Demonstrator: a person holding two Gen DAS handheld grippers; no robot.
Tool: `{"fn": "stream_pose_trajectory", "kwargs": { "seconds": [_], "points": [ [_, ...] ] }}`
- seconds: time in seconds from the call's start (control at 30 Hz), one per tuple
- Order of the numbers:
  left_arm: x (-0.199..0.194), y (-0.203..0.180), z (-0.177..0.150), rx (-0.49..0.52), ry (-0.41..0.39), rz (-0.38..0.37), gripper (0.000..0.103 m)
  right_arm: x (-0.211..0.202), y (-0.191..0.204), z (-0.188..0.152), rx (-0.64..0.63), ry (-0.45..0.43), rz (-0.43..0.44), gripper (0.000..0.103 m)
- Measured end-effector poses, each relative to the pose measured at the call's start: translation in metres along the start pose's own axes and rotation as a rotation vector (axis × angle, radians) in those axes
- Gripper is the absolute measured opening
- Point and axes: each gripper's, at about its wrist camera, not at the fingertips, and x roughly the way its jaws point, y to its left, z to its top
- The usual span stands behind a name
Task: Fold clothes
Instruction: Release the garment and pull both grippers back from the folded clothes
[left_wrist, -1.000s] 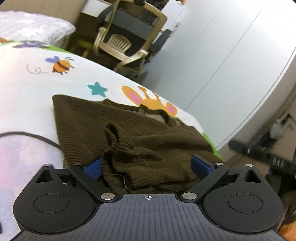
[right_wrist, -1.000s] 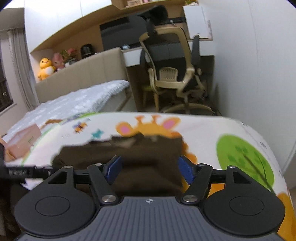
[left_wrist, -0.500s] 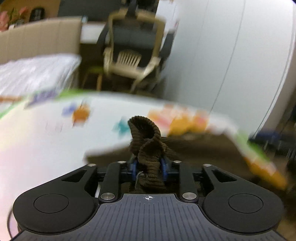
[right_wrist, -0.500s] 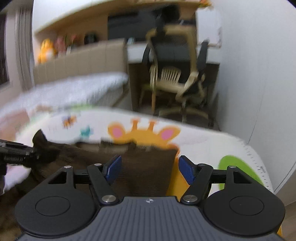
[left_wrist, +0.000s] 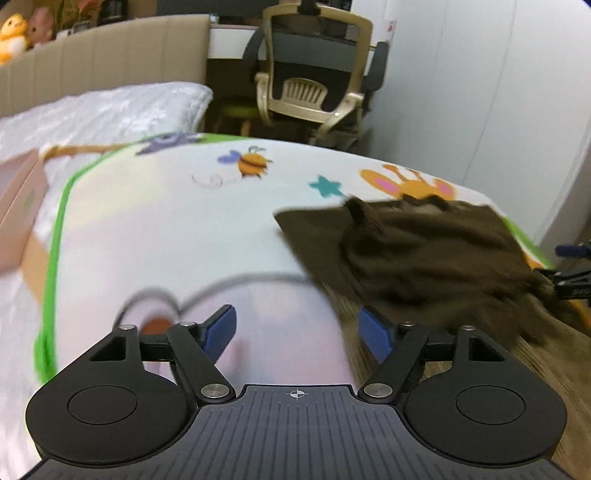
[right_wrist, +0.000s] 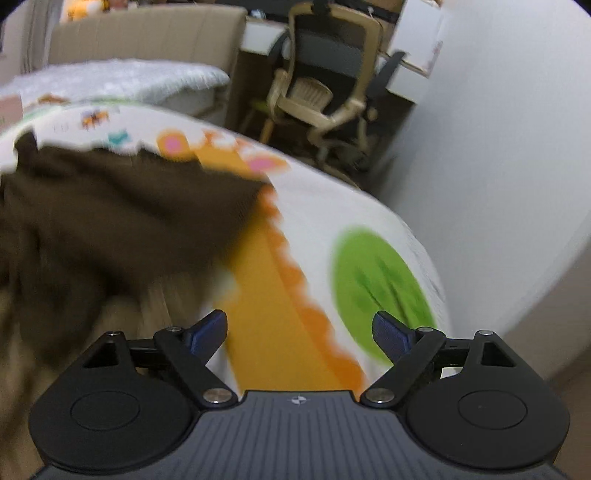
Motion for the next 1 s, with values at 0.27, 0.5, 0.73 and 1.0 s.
{"fn": "stream_pose_trajectory", "kwargs": {
  "seconds": [0.27,0.5,0.73,1.0],
  "points": [
    [-0.105,-0.028,-0.073,0.128,-0.033,-0.072,0.095,-0.113,-0.022,-0.096,-0.002,-0.047,-0.059,0.095],
    [-0.157,-0.040,-0.131,0.165,-0.011,-0.050,0.097,-0.179,0.003,-0.158,-0.172,-0.055,-0.029,0.100],
    [-0.176,-0.058,-0.142,0.172,-0.047,-0.084,0.099,-0.169,0.042,-0.148,-0.278,-0.131,-0.048,0.100],
    [-0.160,-0.088,-0.158,0.339,0.017,-0.055,0.100,-0.185,0.006,-0.100,0.056,-0.364,-0.143,0.100]
  ]
}}
